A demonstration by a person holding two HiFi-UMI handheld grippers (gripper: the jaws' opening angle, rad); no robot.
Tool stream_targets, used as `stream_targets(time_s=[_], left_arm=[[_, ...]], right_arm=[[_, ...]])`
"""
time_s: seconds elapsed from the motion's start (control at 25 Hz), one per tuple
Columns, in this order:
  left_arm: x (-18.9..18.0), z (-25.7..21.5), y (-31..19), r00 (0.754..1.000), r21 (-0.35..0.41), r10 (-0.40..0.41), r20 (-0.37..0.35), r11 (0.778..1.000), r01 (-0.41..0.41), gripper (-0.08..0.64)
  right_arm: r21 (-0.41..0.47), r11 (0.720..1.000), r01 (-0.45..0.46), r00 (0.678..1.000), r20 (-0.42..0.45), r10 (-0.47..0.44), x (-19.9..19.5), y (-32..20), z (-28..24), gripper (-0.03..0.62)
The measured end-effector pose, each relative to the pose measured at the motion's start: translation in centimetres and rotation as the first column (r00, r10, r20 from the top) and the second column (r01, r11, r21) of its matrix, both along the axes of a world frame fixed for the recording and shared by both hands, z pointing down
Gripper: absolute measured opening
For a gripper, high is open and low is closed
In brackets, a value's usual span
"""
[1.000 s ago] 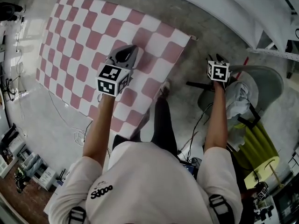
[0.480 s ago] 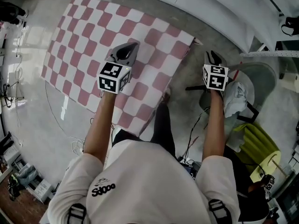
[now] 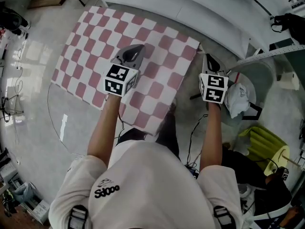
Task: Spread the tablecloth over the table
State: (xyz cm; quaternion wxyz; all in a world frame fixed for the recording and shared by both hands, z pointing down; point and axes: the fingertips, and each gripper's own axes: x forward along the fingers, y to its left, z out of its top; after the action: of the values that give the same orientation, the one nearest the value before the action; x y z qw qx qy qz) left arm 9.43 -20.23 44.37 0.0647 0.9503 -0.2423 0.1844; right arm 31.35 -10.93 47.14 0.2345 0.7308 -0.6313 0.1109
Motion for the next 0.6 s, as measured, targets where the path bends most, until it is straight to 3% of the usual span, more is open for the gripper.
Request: stream_targets(time_s=[0.2,0.6], left_arm=[[-3.2,-4.6,1.1,0.999,0.093,0.029,-0.035,0.995,-0.025,0.029],[-8.7,-12.0,3.4,0.992,0.267,0.094,-0.085,0.961,-0.068,0.029]], right_arm=[[0.089,0.996,0.009,0.999,-0.042,-0.005,-4.4,1.0,-5.8,0.023],[0.22,0.974,0.061,0.996,-0.075,-0.045,-13.8,3.2,-14.5,0.023]])
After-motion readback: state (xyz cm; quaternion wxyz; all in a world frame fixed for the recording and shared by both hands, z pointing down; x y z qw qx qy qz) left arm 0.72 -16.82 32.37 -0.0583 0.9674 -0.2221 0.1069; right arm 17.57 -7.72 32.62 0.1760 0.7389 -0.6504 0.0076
